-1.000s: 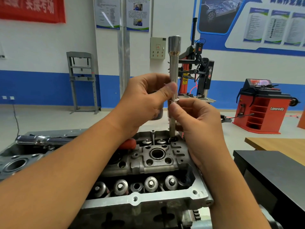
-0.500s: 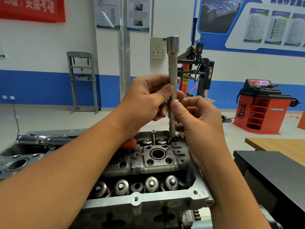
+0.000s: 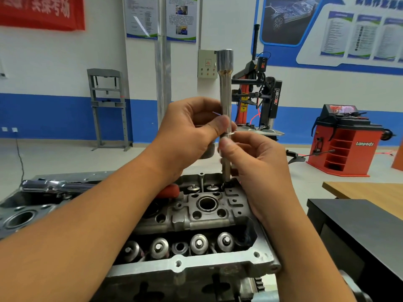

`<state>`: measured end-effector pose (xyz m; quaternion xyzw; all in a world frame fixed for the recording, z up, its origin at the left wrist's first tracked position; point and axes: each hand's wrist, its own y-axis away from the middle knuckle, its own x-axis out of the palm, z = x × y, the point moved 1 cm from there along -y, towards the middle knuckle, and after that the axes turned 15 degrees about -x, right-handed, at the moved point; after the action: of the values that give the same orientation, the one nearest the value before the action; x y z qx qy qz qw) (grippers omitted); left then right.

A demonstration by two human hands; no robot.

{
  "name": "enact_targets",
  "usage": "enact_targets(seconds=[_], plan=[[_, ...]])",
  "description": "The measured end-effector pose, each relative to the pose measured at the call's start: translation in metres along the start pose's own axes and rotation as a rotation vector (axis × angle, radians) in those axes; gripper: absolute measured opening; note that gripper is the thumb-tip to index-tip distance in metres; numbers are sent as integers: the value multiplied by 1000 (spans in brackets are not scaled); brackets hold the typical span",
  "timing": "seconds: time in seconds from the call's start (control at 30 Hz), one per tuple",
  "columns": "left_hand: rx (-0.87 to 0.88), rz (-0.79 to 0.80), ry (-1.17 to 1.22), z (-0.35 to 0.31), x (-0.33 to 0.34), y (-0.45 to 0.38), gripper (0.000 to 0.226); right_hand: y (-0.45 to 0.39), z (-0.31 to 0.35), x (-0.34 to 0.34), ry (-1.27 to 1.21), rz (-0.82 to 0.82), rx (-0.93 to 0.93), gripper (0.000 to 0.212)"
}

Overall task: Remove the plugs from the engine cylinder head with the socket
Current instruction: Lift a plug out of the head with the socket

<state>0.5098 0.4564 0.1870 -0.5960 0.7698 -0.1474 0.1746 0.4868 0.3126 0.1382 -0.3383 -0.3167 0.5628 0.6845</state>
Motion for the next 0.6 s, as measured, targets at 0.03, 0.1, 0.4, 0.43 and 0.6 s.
enact_targets(seconds=[0.03,0.1,0.4,0.43,0.6], plan=[[3,-40,-17,0,0,0,14,0,-1,-1,27,-26,-7,14],[0,-83,-27,1,-1,0,25,1,-3,-2,56,-57,-10,19],[-11,9,34,1,0,0,13,0,0,2,-16,-9,24,11],[2,-10,25,0,0,0,13,0,-1,0,26,-35,8,14],[-26,6,75,-1,1,0,28,-1,-2,-2,6,-22,23,9]])
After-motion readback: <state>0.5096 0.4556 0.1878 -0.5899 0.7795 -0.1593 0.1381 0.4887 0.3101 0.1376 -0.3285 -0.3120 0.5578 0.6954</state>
